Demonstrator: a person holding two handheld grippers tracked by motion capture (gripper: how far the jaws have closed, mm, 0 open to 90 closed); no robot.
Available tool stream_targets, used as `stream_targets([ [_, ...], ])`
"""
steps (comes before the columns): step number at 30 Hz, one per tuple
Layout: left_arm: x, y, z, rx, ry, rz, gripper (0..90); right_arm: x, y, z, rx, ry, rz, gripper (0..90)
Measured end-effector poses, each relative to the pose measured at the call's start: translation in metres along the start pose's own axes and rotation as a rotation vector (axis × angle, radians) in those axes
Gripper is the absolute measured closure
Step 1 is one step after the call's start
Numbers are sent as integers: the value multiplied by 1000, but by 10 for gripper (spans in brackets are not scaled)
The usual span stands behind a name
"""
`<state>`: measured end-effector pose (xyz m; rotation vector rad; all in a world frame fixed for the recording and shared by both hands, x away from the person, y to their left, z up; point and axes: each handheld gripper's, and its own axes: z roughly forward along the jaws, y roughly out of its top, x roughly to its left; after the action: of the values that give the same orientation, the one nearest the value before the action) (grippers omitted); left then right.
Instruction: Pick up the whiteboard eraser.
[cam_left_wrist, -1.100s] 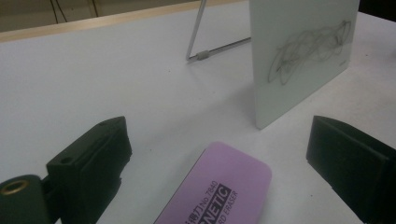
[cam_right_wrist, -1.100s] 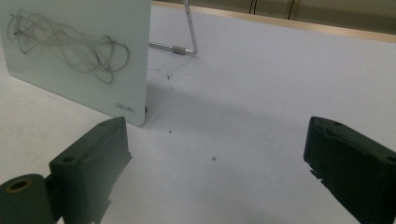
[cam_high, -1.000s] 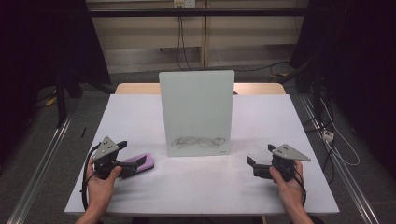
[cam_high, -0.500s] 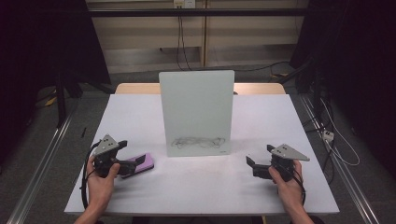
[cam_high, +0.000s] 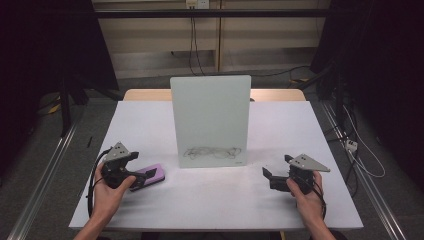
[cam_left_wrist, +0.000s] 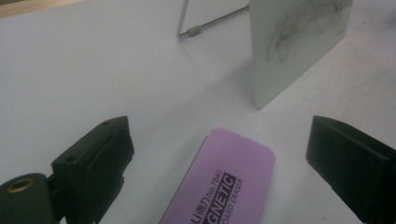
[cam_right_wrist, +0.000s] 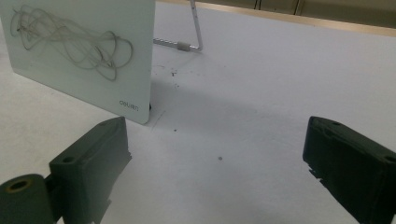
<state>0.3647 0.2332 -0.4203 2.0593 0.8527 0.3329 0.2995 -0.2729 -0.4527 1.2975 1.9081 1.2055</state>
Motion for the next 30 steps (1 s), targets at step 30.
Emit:
stream_targets([
  [30, -8, -1, 4, 224, -49, 206, 249, 3, 2, 3, 4, 14, -15, 71],
])
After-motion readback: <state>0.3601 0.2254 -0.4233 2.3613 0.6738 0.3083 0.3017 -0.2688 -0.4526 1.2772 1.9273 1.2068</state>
